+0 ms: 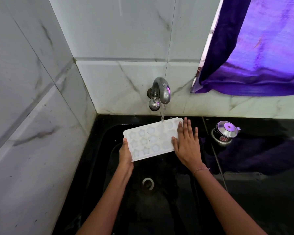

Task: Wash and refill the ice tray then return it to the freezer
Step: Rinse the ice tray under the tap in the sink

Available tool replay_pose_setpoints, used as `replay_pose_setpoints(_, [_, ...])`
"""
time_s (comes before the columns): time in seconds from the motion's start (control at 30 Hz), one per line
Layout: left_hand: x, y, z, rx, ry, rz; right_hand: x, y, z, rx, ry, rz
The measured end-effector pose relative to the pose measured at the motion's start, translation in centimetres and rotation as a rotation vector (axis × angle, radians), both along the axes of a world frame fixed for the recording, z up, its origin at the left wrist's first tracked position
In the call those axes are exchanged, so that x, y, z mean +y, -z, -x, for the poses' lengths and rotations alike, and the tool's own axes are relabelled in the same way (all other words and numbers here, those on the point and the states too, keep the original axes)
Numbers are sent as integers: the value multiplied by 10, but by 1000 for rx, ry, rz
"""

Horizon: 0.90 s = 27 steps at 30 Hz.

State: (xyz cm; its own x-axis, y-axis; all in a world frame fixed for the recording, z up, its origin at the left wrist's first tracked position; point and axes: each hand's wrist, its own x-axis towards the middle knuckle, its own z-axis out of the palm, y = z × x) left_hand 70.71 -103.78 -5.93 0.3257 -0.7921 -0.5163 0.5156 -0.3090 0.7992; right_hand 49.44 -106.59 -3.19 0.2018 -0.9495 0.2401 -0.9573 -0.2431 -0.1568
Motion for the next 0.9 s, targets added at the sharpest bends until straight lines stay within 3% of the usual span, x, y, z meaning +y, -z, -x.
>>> replay_pose_setpoints(0.2, [-5, -1, 15, 24, 32, 43, 7, -1, -49, 29, -82, -175])
replay_pose_setpoints(0.43, [-2, 4, 17, 118, 104, 31, 15, -3, -81, 94, -203, -188])
replay_pose_setpoints(0.63, [-4, 7, 26, 67, 209, 75, 26, 0, -101, 202, -381, -134])
replay_pose_setpoints(0.9, [-8, 6, 9, 70, 78, -35, 53, 13, -79, 277, -646, -177])
